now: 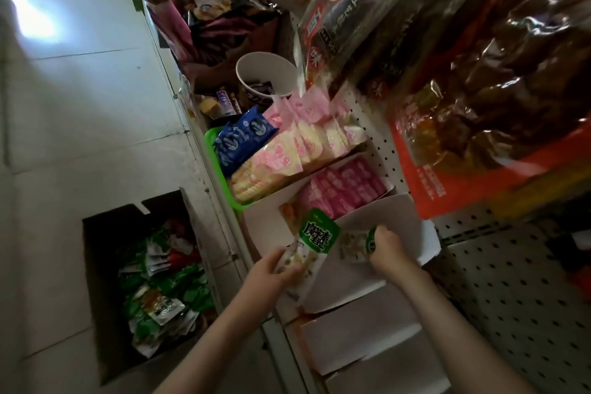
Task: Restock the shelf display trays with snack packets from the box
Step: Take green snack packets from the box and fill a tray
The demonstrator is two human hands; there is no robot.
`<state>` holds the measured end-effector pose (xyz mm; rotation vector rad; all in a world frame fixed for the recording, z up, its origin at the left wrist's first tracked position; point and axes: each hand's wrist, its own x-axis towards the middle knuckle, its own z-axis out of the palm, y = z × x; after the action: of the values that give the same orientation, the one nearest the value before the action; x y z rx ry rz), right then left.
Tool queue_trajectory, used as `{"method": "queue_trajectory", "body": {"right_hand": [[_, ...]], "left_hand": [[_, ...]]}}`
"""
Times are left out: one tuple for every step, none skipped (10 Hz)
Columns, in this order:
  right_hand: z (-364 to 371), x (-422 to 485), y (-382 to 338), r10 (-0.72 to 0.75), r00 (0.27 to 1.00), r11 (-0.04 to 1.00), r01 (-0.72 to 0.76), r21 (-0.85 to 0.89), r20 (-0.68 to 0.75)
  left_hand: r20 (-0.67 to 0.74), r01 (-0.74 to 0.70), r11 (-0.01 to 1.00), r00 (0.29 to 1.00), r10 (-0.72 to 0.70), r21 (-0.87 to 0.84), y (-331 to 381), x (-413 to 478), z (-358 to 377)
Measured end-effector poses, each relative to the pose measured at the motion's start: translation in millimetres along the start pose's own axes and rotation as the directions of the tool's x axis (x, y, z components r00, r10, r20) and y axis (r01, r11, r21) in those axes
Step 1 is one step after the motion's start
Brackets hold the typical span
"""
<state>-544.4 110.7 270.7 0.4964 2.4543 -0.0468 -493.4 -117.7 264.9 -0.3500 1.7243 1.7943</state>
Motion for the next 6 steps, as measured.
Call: {"method": "queue_trajectory", "body": {"right_hand": [[-10.8,-3.6,4.0,0.055,0.99,0.991,-0.039,0.126,-0.127],[-13.0,-4.3,5.3,0.067,0.971,0.953,0.006,0.304,-0.231],[-10.9,0.0,6.1,0.131,0.955,0.943,-0.037,0.331,-0.267],[-17.3,-0.9,4.0,0.286,0.904,0.943,-0.205,0.263,-0.318],[-8.1,6.2,5.6,0.313,0.882,0.95,-0.288,0.123,-0.353],[3.3,12.4,16.7,0.135,0.823,0.99,-0.134,0.042,-0.551]], "left_hand": [[0.011,0.001,1.0,1.0,-0.001,-0.003,1.8,3.0,8.7],[0.007,0.01,0.998,1.0,-0.01,-0.061,2.5,5.5,12.4],[0.021,0.047,0.995,0.999,-0.045,-0.085,-1.4,6.8,10.8],[0.029,0.048,0.998,0.998,-0.047,-0.047,-5.5,5.6,10.2],[0.036,0.042,0.997,0.999,-0.04,-0.057,-5.8,4.5,11.8],[0.029,0.035,0.996,0.999,-0.032,-0.076,-4.3,4.7,13.5]]}}
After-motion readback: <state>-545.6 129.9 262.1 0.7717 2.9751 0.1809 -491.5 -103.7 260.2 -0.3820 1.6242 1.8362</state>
